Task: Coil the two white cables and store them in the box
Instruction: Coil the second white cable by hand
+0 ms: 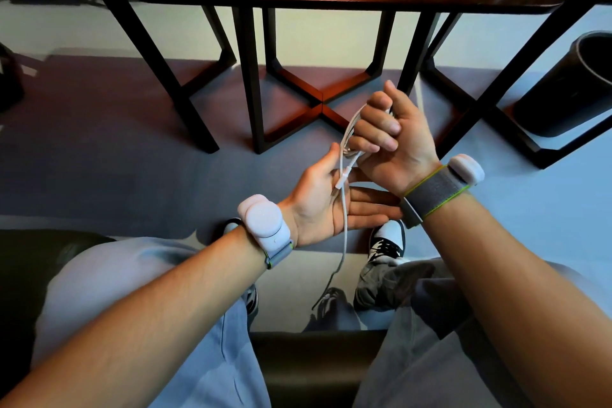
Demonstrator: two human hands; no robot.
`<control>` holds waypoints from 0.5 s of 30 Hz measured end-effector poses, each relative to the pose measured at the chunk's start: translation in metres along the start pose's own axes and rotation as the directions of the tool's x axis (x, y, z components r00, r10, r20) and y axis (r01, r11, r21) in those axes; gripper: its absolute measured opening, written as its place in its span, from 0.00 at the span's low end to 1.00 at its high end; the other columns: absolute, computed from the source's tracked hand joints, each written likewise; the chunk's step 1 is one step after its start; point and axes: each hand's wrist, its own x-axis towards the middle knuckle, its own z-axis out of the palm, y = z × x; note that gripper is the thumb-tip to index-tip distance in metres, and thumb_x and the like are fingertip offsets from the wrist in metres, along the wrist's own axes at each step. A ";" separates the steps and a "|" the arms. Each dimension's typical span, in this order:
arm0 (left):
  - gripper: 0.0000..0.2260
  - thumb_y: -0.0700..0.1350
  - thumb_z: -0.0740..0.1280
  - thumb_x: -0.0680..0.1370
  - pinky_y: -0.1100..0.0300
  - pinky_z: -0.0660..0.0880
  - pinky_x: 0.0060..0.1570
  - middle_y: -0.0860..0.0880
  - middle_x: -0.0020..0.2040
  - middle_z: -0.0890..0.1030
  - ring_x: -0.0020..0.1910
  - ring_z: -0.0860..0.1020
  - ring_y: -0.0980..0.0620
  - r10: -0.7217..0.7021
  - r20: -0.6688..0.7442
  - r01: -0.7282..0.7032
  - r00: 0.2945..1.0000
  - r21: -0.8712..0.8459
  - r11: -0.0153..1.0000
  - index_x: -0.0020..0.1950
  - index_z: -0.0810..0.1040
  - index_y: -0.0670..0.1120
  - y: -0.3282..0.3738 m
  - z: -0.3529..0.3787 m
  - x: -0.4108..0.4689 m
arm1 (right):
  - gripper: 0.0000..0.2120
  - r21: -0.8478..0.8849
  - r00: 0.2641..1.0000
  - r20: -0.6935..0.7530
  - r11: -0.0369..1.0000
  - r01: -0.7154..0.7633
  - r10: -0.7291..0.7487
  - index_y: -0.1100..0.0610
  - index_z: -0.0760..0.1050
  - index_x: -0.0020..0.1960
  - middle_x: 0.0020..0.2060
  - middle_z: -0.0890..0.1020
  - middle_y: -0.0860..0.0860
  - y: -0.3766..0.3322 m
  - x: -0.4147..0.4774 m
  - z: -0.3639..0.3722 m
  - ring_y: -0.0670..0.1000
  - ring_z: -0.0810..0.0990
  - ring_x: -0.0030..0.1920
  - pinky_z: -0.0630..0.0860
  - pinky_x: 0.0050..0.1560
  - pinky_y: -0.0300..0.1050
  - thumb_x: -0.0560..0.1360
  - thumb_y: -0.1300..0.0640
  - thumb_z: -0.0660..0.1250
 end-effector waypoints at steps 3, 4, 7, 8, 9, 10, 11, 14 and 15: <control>0.37 0.70 0.46 0.80 0.53 0.83 0.44 0.32 0.55 0.82 0.49 0.85 0.36 0.002 -0.003 -0.002 1.000 -0.027 1.000 0.63 0.76 0.40 -0.001 -0.005 0.002 | 0.20 0.016 0.994 -0.066 0.996 0.092 -0.091 0.53 0.66 0.36 0.18 0.61 0.46 0.003 0.001 -0.001 0.44 0.56 0.19 0.58 0.26 0.37 0.84 0.46 0.51; 0.38 0.70 0.46 0.80 0.53 0.83 0.43 0.31 0.54 0.82 0.49 0.85 0.36 0.006 -0.011 -0.006 1.000 -0.034 0.999 0.62 0.76 0.39 -0.001 -0.006 0.002 | 0.20 0.015 0.985 -0.110 0.991 0.132 -0.130 0.54 0.67 0.37 0.19 0.62 0.46 0.004 0.003 0.000 0.44 0.60 0.19 0.60 0.27 0.37 0.83 0.45 0.51; 0.39 0.69 0.46 0.80 0.54 0.83 0.40 0.31 0.51 0.83 0.46 0.85 0.37 0.013 -0.068 -0.017 0.998 -0.063 0.998 0.61 0.75 0.36 -0.002 -0.007 0.005 | 0.18 -0.013 0.941 -0.224 0.966 0.256 -0.253 0.55 0.73 0.44 0.25 0.74 0.46 0.006 0.007 0.000 0.45 0.75 0.28 0.72 0.38 0.39 0.83 0.45 0.54; 0.39 0.69 0.45 0.80 0.55 0.83 0.39 0.32 0.50 0.84 0.45 0.86 0.38 0.014 -0.092 -0.020 0.996 -0.059 0.998 0.62 0.73 0.35 -0.003 -0.008 0.005 | 0.18 -0.030 0.934 -0.226 0.961 0.275 -0.275 0.56 0.75 0.47 0.30 0.80 0.47 0.006 0.008 0.001 0.47 0.80 0.34 0.75 0.45 0.41 0.83 0.46 0.54; 0.39 0.69 0.45 0.80 0.55 0.83 0.38 0.32 0.49 0.84 0.45 0.86 0.38 0.016 -0.115 -0.022 0.993 -0.050 0.998 0.63 0.72 0.34 -0.004 -0.008 0.006 | 0.18 -0.057 0.934 -0.213 0.958 0.281 -0.287 0.58 0.76 0.52 0.37 0.84 0.49 0.008 0.009 0.001 0.49 0.83 0.42 0.76 0.52 0.44 0.84 0.47 0.53; 0.40 0.69 0.45 0.80 0.55 0.83 0.38 0.32 0.49 0.84 0.44 0.86 0.38 0.020 -0.135 -0.026 0.991 -0.041 0.999 0.63 0.72 0.34 -0.004 -0.009 0.007 | 0.18 -0.094 0.936 -0.194 0.955 0.280 -0.294 0.58 0.76 0.57 0.44 0.85 0.51 0.009 0.010 0.001 0.51 0.83 0.49 0.75 0.57 0.47 0.84 0.48 0.53; 0.40 0.69 0.45 0.80 0.55 0.83 0.37 0.32 0.48 0.84 0.44 0.86 0.38 0.024 -0.152 -0.029 0.988 -0.034 0.999 0.62 0.73 0.34 -0.005 -0.009 0.007 | 0.19 -0.147 0.937 -0.173 0.949 0.280 -0.303 0.59 0.75 0.61 0.50 0.84 0.52 0.010 0.011 0.000 0.52 0.82 0.54 0.74 0.62 0.49 0.84 0.48 0.52; 0.38 0.69 0.45 0.81 0.55 0.83 0.36 0.34 0.45 0.85 0.42 0.86 0.39 0.029 -0.197 -0.031 0.980 -0.011 0.999 0.52 0.76 0.36 -0.006 -0.009 0.008 | 0.19 -0.392 0.923 -0.134 0.875 0.286 -0.362 0.56 0.70 0.69 0.61 0.80 0.52 0.017 0.015 -0.003 0.52 0.77 0.64 0.70 0.69 0.51 0.85 0.49 0.51; 0.37 0.68 0.45 0.81 0.54 0.83 0.36 0.35 0.44 0.85 0.41 0.86 0.40 0.030 -0.207 -0.030 0.978 0.002 1.000 0.50 0.76 0.37 -0.007 -0.009 0.009 | 0.18 -0.480 0.911 -0.123 0.827 0.293 -0.394 0.56 0.69 0.70 0.63 0.78 0.54 0.019 0.016 -0.004 0.52 0.75 0.66 0.68 0.70 0.51 0.85 0.51 0.51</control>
